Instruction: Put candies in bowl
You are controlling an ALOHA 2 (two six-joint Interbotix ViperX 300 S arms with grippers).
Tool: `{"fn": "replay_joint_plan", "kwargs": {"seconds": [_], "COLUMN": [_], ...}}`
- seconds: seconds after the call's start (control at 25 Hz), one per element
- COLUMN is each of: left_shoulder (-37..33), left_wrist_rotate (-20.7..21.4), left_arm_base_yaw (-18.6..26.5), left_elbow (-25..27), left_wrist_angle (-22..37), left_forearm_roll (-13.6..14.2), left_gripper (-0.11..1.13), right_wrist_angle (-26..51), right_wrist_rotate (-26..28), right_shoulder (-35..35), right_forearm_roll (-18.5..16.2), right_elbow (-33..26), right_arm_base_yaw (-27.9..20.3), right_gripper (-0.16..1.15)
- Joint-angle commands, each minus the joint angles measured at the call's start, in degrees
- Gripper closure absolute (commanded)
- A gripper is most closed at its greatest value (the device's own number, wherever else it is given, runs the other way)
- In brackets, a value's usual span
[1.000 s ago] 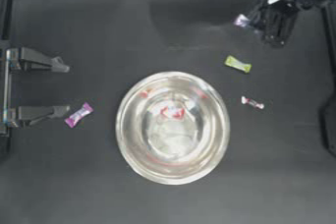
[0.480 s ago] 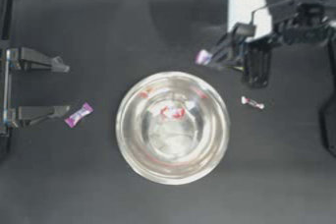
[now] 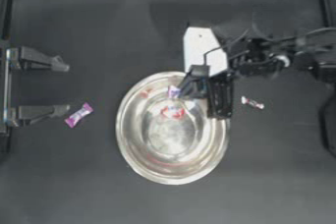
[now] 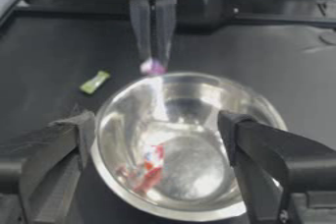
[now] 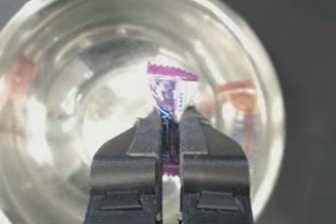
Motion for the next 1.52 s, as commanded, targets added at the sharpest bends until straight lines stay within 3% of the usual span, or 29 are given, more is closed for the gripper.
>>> {"fn": "replay_joint_plan", "kwargs": {"seconds": [0.04,0.16,0.24,0.52,0.64,0.88,1.12,1.52], "left_shoulder": [1.1,1.1,1.1,1.1,1.1,0.9,0.3,-1.1], "left_wrist_rotate": [0.0,0.1,0.1,0.1,0.1,0.1,0.1,0.0], "left_arm_base_yaw": [0.1,0.4,0.5,0.7,0.9,0.9,1.1,1.3], "left_elbow": [-0.6,-0.5,-0.5,-0.4,-0.4,-0.3,0.0,0.5], "left_wrist_angle": [-0.4,-0.4,-0.4,-0.4,-0.3,-0.1,0.1,0.2], "left_forearm_roll": [-0.1,-0.1,-0.1,-0.1,-0.1,-0.1,-0.1,-0.1], "left_gripper": [0.00,0.00,0.00,0.00,0.00,0.00,0.00,0.00], "right_wrist_angle": [-1.5,-1.7,-1.8,-1.6,-1.6,-1.8,-4.2,-13.4], "right_wrist_rotate": [-0.1,-0.1,-0.2,-0.4,-0.4,-0.6,-0.7,-0.6], "right_shoulder": [1.1,3.0,4.0,4.7,4.7,2.5,-4.1,-18.6], "right_forearm_roll": [1.3,1.7,1.7,2.4,2.4,1.9,1.0,1.1], "right_elbow": [-1.2,-1.6,-1.8,-2.2,-2.5,-3.0,-1.1,7.5], "right_arm_base_yaw": [0.9,1.2,1.3,2.0,2.0,2.0,1.9,1.3], "right_gripper": [0.74,0.70,0.59,-0.11,-0.01,-0.02,-0.02,-0.02]}}
